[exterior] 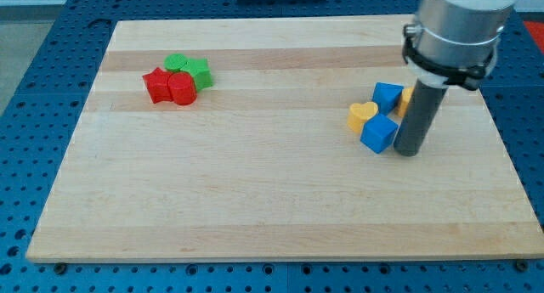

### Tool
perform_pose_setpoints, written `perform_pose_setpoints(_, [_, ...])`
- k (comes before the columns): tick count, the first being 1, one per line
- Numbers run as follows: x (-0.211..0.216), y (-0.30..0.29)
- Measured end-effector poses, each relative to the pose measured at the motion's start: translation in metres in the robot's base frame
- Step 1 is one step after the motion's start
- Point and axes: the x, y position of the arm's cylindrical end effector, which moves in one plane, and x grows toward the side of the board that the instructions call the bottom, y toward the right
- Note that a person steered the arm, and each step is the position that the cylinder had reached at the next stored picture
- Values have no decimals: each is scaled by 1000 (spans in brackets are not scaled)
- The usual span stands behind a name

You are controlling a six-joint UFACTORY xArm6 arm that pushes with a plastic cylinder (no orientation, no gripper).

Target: Push the blue cube towards bottom center

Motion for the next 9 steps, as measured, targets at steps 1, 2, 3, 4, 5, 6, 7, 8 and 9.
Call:
perform_pose_setpoints(1, [-37, 9])
perform_pose_setpoints(2, [-47, 1])
perform_pose_setpoints(3, [-36, -9])
perform_pose_setpoints(4, [-27, -26])
perform_pose_setpoints(5, [-21, -44])
perform_pose_setpoints(6, [-18, -64])
perform_pose_setpoints(7, [-11, -85])
perform_pose_setpoints(8, [-7, -92])
perform_pose_setpoints(9, [-8, -89])
